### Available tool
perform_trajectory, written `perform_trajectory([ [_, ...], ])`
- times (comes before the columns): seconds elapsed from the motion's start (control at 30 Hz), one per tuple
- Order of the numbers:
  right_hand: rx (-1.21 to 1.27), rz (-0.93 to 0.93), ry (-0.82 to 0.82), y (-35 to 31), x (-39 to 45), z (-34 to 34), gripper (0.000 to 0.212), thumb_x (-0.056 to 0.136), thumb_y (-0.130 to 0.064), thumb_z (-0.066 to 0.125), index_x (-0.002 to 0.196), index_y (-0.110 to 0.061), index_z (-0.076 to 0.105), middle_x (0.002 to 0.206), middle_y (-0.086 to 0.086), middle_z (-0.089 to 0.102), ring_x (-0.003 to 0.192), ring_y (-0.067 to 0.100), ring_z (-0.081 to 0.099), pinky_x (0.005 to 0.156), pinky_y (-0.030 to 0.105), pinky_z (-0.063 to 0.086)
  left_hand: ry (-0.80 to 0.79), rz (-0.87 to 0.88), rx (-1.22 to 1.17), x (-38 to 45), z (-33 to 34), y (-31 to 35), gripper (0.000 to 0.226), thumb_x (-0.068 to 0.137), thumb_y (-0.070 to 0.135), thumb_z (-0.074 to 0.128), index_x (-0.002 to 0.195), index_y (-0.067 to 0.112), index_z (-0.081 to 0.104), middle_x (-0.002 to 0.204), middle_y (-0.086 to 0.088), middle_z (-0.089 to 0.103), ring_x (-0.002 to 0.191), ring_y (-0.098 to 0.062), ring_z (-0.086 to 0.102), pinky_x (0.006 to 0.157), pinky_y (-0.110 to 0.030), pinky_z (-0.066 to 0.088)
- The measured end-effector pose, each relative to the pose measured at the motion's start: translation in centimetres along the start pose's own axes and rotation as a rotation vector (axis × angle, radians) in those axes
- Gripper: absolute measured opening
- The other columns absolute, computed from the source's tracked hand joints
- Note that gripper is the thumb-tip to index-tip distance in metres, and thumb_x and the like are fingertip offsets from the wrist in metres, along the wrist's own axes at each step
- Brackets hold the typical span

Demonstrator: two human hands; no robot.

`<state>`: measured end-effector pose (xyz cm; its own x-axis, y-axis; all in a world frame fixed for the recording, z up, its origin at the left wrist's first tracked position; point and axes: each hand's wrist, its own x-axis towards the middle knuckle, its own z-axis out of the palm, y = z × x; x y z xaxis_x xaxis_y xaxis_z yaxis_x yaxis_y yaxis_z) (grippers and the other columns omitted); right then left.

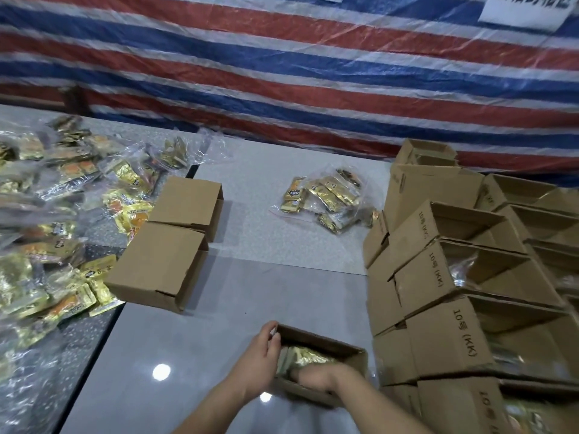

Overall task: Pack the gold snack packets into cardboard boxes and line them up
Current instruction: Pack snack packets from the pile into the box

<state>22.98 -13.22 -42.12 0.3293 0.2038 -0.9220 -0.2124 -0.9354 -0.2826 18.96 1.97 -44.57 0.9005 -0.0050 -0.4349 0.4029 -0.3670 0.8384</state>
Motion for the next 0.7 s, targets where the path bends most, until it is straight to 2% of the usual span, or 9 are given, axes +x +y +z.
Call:
perform_trajectory([
  [0.1,-0.111,-0.064,0.238,0.2,-1.0,-1.1,0.034,0.092,-0.036,0.041,0.093,-0.018,0.069,0.104,0.005,0.07,0.09,0.019,0.064,0.068,0.026,0.042,0.009,0.017,0.013,-0.2,-0.3,0.6,0.017,0.105,0.031,0.032,0.115,0.039,0.043,0.105,0.011,0.06,0.098,0.011,0.054,0.076,-0.001,0.036],
  [0.17,-0.073,-0.12,0.386,0.9,-2.3,-1.9,0.035,0.094,-0.037,0.043,0.066,-0.019,0.055,0.073,-0.002,0.062,0.066,0.014,0.058,0.06,0.027,0.041,0.002,0.018,0.026,-0.5,-0.4,0.8,0.019,0.105,0.029,0.033,0.119,0.037,0.041,0.105,0.011,0.06,0.095,0.012,0.053,0.074,0.002,0.036],
  [0.2,-0.076,-0.132,0.483,1.5,-3.2,-2.1,0.039,0.095,-0.039,0.044,0.062,-0.02,0.051,0.066,-0.006,0.057,0.059,0.011,0.053,0.055,0.026,0.039,-0.001,0.019,0.032,-0.6,-0.4,0.8,0.02,0.105,0.027,0.034,0.121,0.035,0.041,0.106,0.01,0.061,0.094,0.012,0.054,0.072,0.002,0.036],
  [0.27,-0.117,-0.134,0.749,3.0,-4.7,-2.1,0.038,0.096,-0.041,0.046,0.063,-0.022,0.049,0.064,-0.006,0.055,0.058,0.01,0.052,0.052,0.027,0.039,0.003,0.013,0.056,-0.5,-0.4,1.0,0.022,0.104,0.024,0.035,0.124,0.029,0.041,0.105,0.006,0.062,0.089,0.009,0.055,0.067,-0.001,0.038],
  [0.37,-0.193,-0.106,1.072,4.6,-6.9,-1.5,0.02,0.094,-0.041,0.051,0.079,-0.028,0.045,0.084,-0.008,0.053,0.078,0.014,0.057,0.064,0.029,0.044,0.013,-0.048,0.094,0.1,-0.3,1.9,0.025,0.104,0.024,0.035,0.129,0.021,0.039,0.099,-0.002,0.061,0.075,-0.005,0.056,0.059,-0.016,0.041],
  [0.43,-0.21,-0.053,1.098,5.3,-7.5,-1.0,0.022,0.092,-0.041,0.057,0.106,-0.026,0.046,0.104,-0.004,0.05,0.095,0.016,0.056,0.075,0.027,0.046,0.024,-0.094,0.125,0.4,-0.1,2.4,0.029,0.104,0.029,0.034,0.131,0.018,0.038,0.105,-0.008,0.062,0.082,-0.016,0.058,0.068,-0.027,0.04],
  [0.53,-0.017,-0.004,0.929,5.7,-6.8,0.1,0.047,0.097,-0.031,0.053,0.137,-0.02,0.031,0.12,0.004,0.053,0.104,0.022,0.06,0.078,0.03,0.046,0.006,-0.119,0.143,0.4,0.0,2.6,0.037,0.105,0.032,0.032,0.135,0.013,0.039,0.124,-0.017,0.059,0.108,-0.03,0.057,0.085,-0.031,0.043],
  [0.6,0.111,0.023,0.846,5.6,-6.6,0.8,0.046,0.099,-0.02,0.047,0.14,-0.018,0.027,0.118,0.006,0.061,0.103,0.024,0.062,0.08,0.033,0.049,-0.024,-0.151,0.126,-0.1,0.1,2.5,0.04,0.105,0.035,0.029,0.136,0.013,0.041,0.125,-0.019,0.058,0.114,-0.035,0.056,0.094,-0.039,0.046],
  [0.7,0.106,0.037,0.87,5.4,-6.8,1.4,0.038,0.097,-0.013,0.044,0.133,-0.018,0.033,0.112,0.005,0.063,0.102,0.023,0.063,0.086,0.037,0.054,-0.011,-0.167,0.1,-1.1,0.1,2.5,0.045,0.105,0.036,0.026,0.14,0.012,0.042,0.132,-0.022,0.055,0.121,-0.037,0.053,0.1,-0.045,0.044],
])
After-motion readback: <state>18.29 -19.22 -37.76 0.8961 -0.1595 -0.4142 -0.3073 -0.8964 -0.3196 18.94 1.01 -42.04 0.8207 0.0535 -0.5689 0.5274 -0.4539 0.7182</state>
